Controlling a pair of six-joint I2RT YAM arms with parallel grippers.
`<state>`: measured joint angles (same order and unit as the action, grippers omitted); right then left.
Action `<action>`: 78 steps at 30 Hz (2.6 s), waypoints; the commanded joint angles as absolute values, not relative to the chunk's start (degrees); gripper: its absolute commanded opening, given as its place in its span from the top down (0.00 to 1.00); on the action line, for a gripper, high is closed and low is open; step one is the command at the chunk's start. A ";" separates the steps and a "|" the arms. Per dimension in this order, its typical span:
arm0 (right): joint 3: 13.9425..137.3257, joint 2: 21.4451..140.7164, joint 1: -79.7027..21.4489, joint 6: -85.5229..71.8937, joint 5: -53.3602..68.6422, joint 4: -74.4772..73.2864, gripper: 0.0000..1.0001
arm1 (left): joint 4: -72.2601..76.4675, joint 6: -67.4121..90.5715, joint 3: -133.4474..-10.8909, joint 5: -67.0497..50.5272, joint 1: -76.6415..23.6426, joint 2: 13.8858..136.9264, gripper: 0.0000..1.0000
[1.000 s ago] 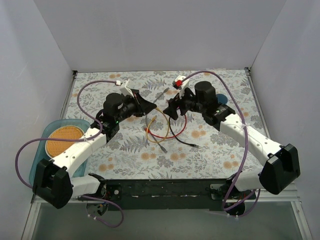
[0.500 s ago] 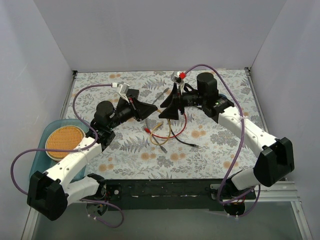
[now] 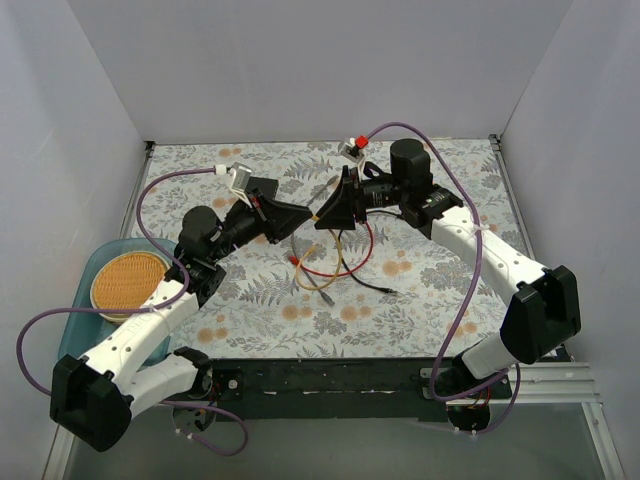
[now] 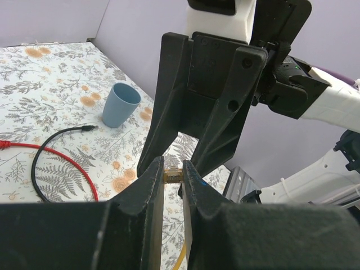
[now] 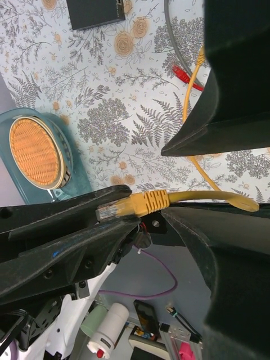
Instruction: Insert the plug into the switch port
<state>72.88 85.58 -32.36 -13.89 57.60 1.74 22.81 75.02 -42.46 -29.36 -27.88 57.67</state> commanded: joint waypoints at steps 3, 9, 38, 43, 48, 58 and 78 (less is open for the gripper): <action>75.41 84.81 -32.34 -17.14 60.82 7.12 0.55 | 22.41 73.39 -43.16 -29.97 -28.12 57.22 1.00; 75.15 84.73 -32.34 -18.55 61.26 8.18 0.61 | 22.32 73.39 -43.07 -29.97 -28.21 57.22 1.00; 75.06 73.04 -38.66 5.27 14.56 -14.06 0.99 | 5.62 69.34 -48.43 -9.76 -28.21 50.89 0.02; 71.46 70.23 -45.60 12.30 0.45 -12.66 0.99 | 5.27 69.61 -48.60 -9.32 -28.21 52.20 0.02; 68.82 69.17 -48.42 14.15 -5.97 -10.90 0.99 | 3.87 69.69 -49.04 -5.99 -28.21 53.35 0.02; 69.25 74.52 -49.75 10.03 -18.45 -12.30 0.99 | -6.92 70.05 -59.84 1.40 -28.13 68.45 0.02; 86.22 98.35 -37.53 4.04 -2.37 -9.40 0.99 | -18.10 61.79 -103.07 9.39 -16.53 120.91 0.02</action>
<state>86.54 101.56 -37.58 5.80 -5.87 -12.12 -16.73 66.17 -92.36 6.26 -16.64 113.97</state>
